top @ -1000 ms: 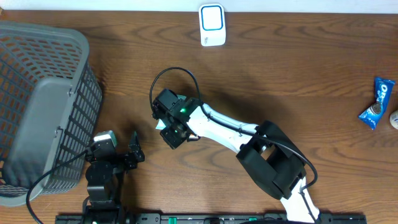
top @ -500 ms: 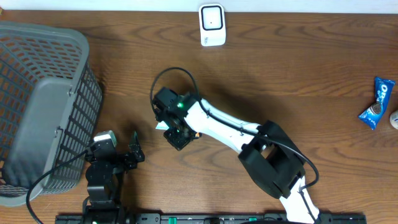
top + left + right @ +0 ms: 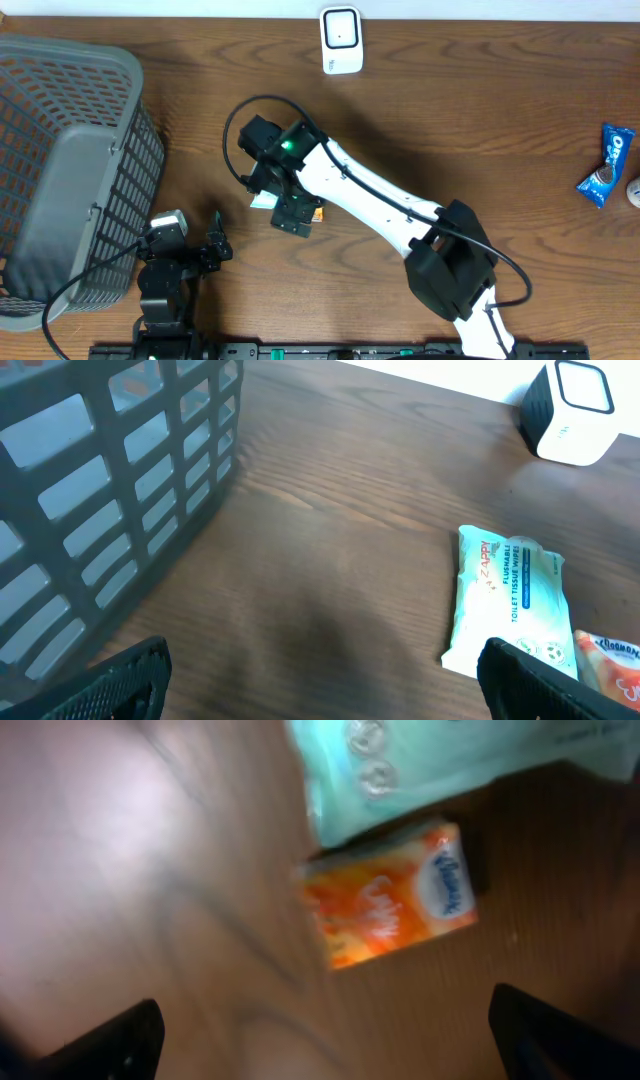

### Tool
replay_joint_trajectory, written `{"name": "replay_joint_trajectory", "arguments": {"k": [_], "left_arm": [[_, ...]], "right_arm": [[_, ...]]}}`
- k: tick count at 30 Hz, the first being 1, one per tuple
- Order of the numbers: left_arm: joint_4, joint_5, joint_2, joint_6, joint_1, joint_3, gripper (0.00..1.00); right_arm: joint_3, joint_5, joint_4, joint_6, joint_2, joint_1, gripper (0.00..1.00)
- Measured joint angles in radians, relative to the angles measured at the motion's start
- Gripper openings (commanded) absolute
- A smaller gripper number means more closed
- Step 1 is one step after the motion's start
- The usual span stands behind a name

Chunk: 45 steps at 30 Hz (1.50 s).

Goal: Scan the item barcode

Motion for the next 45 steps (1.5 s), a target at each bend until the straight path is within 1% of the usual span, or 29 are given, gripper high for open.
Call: {"name": "replay_joint_trajectory", "arguments": {"k": [6, 8, 12, 23, 32, 37, 39, 40, 41, 42, 44, 45], "left_arm": [[0.0, 0.0, 0.0, 0.0, 0.0, 0.0, 0.98], [0.0, 0.0, 0.0, 0.0, 0.0, 0.0, 0.98], [0.0, 0.0, 0.0, 0.0, 0.0, 0.0, 0.98], [0.0, 0.0, 0.0, 0.0, 0.0, 0.0, 0.98], [0.0, 0.0, 0.0, 0.0, 0.0, 0.0, 0.98], [0.0, 0.0, 0.0, 0.0, 0.0, 0.0, 0.98], [0.0, 0.0, 0.0, 0.0, 0.0, 0.0, 0.98], [0.0, 0.0, 0.0, 0.0, 0.0, 0.0, 0.98], [0.0, 0.0, 0.0, 0.0, 0.0, 0.0, 0.98], [0.0, 0.0, 0.0, 0.0, 0.0, 0.0, 0.98], [0.0, 0.0, 0.0, 0.0, 0.0, 0.0, 0.98], [0.0, 0.0, 0.0, 0.0, 0.0, 0.0, 0.98]], "right_arm": [[-0.168, 0.114, 0.202, -0.148, 0.003, -0.021, 0.99], [-0.206, 0.143, 0.269, -0.194, 0.003, -0.031, 0.99], [-0.232, 0.15, 0.331, -0.239, 0.003, -0.044, 0.99], [-0.233, -0.032, 0.326, -0.284, 0.003, -0.06, 0.99], [-0.252, -0.074, 0.344, -0.281, 0.003, -0.079, 0.99], [-0.314, -0.083, 0.386, -0.278, 0.003, -0.099, 0.99], [-0.32, -0.082, 0.391, -0.278, 0.001, -0.098, 0.91], [-0.321, -0.082, 0.393, -0.274, 0.001, -0.098, 0.84], [-0.322, -0.082, 0.397, -0.271, 0.001, -0.098, 0.82], [-0.323, -0.081, 0.404, -0.262, 0.001, -0.098, 0.85], [-0.323, -0.08, 0.423, -0.239, 0.001, -0.098, 0.95], [-0.324, -0.077, 0.434, -0.23, 0.001, -0.098, 0.97]]}}
